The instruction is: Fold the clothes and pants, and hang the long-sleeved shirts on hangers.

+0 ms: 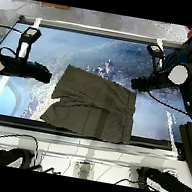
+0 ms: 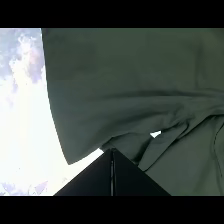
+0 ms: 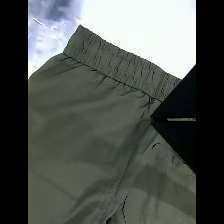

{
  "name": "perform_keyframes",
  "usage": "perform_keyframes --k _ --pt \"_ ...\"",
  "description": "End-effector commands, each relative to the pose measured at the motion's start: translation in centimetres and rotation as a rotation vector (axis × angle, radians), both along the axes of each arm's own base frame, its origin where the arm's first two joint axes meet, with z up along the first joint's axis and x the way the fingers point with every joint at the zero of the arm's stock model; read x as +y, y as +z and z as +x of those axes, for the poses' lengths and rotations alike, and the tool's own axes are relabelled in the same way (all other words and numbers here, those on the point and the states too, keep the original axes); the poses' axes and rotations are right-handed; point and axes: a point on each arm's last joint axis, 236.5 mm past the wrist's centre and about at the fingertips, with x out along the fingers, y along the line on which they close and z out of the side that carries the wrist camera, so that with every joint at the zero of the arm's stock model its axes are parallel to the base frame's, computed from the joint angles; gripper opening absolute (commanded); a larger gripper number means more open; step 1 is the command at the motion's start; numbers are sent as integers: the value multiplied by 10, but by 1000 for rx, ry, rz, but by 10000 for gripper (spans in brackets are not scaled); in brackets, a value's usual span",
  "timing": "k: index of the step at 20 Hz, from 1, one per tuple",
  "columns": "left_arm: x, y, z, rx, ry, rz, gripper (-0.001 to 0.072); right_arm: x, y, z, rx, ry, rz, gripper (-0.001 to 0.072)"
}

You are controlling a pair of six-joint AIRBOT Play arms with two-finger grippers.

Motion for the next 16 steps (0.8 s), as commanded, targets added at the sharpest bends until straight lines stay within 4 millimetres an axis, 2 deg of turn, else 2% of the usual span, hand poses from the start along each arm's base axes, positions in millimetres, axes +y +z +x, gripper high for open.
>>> perform_keyframes --k 1,12,16 --pt "0 1 0 -1 1 0 4 0 0 0 1 0 0 26" --pt "0 0 0 -1 1 0 4 0 0 0 1 0 0 26" --pt "0 0 0 0 1 0 4 1 7 10 -49 -3 7 26"
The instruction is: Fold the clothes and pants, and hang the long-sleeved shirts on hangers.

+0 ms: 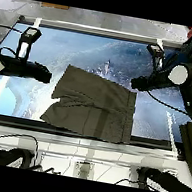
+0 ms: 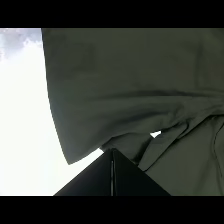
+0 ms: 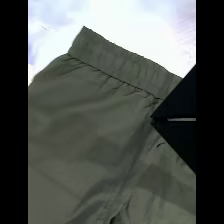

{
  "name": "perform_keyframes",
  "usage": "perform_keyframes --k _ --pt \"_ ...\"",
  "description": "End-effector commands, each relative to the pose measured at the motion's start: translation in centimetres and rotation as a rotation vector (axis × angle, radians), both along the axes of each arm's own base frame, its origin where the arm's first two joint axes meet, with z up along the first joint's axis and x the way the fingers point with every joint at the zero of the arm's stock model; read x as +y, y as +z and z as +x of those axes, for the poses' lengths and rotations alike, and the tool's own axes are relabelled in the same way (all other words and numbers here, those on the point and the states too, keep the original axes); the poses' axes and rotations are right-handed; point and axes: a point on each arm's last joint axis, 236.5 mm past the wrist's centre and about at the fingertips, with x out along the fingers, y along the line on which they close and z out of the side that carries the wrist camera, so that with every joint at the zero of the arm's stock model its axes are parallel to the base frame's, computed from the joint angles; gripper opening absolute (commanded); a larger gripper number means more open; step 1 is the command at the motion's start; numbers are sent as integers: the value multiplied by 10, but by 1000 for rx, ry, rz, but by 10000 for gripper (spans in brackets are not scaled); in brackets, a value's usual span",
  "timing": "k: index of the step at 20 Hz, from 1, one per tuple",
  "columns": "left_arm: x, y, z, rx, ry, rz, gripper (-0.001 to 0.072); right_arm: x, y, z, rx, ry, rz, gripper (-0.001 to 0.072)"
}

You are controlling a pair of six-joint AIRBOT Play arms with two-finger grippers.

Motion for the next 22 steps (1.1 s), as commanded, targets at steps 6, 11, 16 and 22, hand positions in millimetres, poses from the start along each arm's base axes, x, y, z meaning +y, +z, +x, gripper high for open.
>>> perform_keyframes --k 6,11,16,22 --pt "2 6 -15 1 -32 22 4 -88 -25 -55 244 126 -276 26" --pt "23 14 -47 -55 10 26 4 -96 -88 -129 450 85 38 25" --pt "34 -27 -71 21 42 28 102 -73 -181 -196 641 -49 259 440" --pt "35 -58 -77 93 44 34 488 -59 -229 -207 642 -191 331 449"
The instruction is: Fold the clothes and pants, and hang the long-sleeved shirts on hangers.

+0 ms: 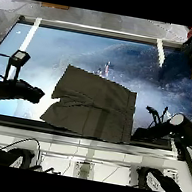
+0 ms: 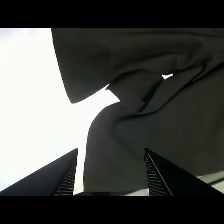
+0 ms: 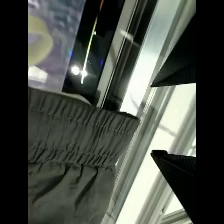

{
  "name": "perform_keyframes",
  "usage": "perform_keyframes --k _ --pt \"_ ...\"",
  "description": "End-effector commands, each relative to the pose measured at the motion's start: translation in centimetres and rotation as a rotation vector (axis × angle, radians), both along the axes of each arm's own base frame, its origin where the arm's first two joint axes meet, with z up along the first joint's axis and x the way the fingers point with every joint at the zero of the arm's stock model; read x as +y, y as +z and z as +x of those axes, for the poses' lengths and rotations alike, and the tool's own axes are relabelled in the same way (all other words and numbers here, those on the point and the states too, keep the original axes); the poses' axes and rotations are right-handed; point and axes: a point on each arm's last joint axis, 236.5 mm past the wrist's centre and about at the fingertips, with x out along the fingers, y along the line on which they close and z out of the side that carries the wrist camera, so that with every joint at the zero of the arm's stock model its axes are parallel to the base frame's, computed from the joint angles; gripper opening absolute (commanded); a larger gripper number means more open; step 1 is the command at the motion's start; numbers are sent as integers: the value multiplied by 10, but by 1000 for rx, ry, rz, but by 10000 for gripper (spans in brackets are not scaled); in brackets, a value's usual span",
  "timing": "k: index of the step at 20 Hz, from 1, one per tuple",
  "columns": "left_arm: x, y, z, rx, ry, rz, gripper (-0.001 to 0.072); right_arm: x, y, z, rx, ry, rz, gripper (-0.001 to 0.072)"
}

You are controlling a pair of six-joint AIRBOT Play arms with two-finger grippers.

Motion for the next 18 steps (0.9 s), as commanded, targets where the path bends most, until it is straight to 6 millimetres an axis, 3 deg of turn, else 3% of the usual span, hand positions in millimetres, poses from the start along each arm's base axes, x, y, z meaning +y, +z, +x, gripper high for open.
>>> perform_keyframes --k 1,7,8,14,16,18 --pt "1 -11 -3 21 3 1 489 6 -24 0 20 -119 15 448" --pt "1 -9 1 2 7 0 488 35 -44 -9 180 -154 164 442" --pt "1 -7 3 -9 9 0 488 42 -44 -8 183 -146 206 411" --pt "8 2 26 -116 55 4 486 72 -28 20 40 -114 399 367" --pt "9 -8 28 -93 92 -19 486 79 -20 31 -10 -130 452 366" --pt "9 -31 29 -28 133 -39 486 86 -10 45 -49 -168 503 367"
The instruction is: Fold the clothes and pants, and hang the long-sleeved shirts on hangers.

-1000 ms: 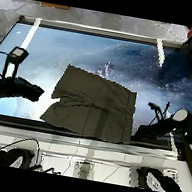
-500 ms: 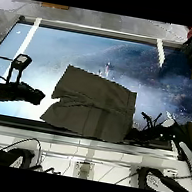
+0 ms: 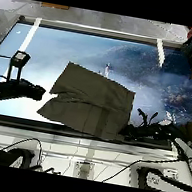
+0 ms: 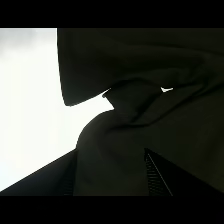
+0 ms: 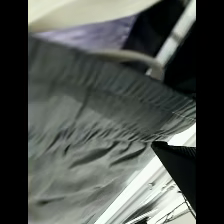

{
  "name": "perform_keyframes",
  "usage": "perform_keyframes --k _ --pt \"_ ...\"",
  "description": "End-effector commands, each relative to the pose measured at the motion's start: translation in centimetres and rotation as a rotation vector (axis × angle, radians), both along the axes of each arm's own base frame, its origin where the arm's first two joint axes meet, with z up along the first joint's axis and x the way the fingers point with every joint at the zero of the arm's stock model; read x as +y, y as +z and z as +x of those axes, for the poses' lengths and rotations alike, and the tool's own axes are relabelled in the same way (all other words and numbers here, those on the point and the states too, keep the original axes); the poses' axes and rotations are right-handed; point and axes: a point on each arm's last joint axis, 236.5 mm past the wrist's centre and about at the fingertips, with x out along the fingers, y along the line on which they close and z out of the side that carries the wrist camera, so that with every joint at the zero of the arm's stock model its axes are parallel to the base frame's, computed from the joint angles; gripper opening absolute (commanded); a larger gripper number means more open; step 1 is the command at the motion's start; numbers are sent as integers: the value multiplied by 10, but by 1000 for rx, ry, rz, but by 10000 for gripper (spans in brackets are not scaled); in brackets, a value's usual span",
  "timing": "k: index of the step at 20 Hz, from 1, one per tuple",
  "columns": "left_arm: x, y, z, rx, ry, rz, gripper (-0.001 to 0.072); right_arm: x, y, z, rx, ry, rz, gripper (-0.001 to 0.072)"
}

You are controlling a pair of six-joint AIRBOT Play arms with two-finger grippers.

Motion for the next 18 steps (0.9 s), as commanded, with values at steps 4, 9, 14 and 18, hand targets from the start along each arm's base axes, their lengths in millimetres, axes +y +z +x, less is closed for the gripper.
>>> perform_keyframes --k 4,9,14,18 --pt "2 -78 -2 224 132 -58 485 23 31 29 -70 -100 168 190" --pt "7 -129 -5 396 184 -59 483 23 31 29 -70 -100 168 26" --pt "47 -139 -18 499 353 -135 411 15 34 54 -141 -115 128 26" --pt "79 -142 -53 620 360 -131 411 10 50 81 -221 -110 117 26"
